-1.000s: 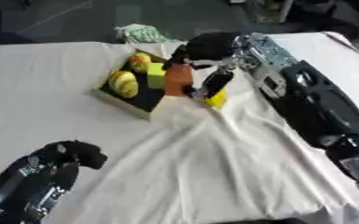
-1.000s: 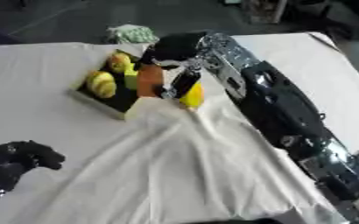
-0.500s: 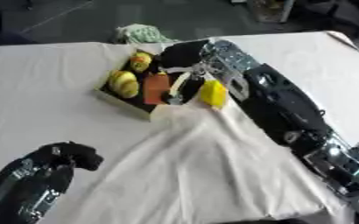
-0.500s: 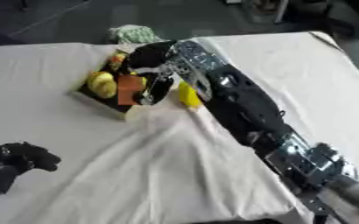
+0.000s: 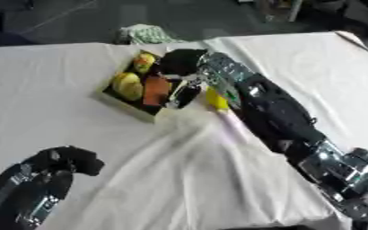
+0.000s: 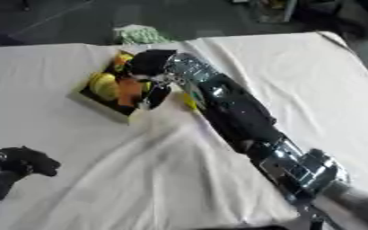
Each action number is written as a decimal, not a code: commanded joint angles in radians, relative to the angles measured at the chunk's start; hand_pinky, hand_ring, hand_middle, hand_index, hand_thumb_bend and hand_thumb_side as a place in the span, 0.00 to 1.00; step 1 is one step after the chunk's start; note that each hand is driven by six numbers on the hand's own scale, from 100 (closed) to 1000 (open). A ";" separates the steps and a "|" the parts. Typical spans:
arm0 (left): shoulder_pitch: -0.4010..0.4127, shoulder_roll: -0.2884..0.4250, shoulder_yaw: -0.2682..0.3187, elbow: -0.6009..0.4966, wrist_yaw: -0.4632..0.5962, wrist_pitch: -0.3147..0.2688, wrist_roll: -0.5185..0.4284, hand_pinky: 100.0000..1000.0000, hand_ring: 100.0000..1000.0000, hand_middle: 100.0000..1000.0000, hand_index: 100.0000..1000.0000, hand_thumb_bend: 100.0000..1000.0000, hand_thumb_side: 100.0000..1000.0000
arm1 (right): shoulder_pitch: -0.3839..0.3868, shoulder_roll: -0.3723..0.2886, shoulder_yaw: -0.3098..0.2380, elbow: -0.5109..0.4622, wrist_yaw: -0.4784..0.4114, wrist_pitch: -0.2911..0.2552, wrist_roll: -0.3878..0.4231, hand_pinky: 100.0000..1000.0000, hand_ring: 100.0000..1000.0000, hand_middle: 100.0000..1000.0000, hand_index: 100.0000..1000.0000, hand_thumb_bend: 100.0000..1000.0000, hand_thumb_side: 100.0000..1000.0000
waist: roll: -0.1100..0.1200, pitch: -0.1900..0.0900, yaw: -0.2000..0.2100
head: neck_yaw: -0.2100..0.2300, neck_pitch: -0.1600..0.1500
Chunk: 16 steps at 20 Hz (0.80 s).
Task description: Pick up objects on the table and place them in the box.
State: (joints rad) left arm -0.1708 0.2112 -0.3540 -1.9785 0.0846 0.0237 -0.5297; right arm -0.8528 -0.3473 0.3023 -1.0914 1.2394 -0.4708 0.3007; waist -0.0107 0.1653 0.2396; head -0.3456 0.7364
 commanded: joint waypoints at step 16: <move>-0.011 0.004 -0.001 -0.022 0.005 0.000 -0.002 0.72 0.72 0.58 0.76 0.00 0.61 | -0.016 0.011 0.021 0.003 0.292 -0.048 -0.118 0.62 0.76 0.93 1.00 0.21 0.49 | 0.002 -0.012 0.003 | -0.002 -0.014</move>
State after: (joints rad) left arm -0.1710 0.2110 -0.3541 -1.9785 0.0861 0.0239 -0.5300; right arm -0.8522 -0.3287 0.3277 -1.0818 1.5109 -0.5087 0.1738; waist -0.0110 0.1654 0.2411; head -0.3461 0.7337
